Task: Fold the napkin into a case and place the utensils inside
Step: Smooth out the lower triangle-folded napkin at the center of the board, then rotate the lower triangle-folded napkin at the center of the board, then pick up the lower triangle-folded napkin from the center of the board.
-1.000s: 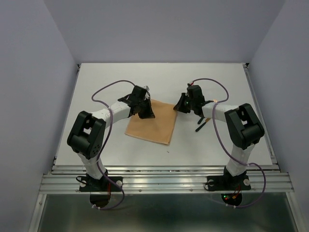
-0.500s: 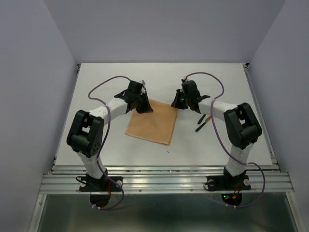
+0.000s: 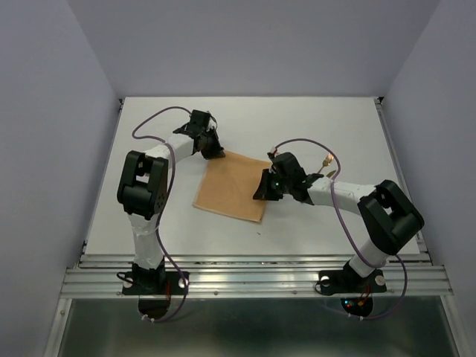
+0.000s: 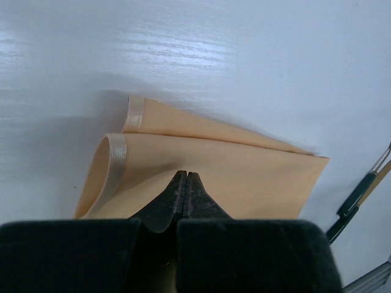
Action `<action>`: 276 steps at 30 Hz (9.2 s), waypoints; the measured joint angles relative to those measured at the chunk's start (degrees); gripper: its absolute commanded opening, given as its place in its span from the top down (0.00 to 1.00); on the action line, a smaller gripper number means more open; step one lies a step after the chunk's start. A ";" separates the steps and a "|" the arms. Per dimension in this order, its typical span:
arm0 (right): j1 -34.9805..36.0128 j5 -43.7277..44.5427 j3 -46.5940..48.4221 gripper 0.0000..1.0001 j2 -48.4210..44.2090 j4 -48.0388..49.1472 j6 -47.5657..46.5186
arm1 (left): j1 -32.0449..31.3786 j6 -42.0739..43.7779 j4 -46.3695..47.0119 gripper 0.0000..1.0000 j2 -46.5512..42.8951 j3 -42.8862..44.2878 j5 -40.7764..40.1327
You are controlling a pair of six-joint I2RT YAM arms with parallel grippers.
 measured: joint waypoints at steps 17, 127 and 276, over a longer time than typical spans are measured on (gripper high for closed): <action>1.75 -1.29 -9.73 0.92 0.66 5.62 4.70 | 0.00 0.72 -0.72 1.00 9.81 7.43 -0.04; -9.07 18.58 -6.51 0.46 -12.48 -8.07 -4.70 | -1.03 2.62 1.33 1.00 -12.46 -2.32 -10.12; 8.52 1.46 40.57 0.99 34.25 -5.11 -22.67 | 14.12 -7.80 15.17 0.31 -24.63 -35.30 15.56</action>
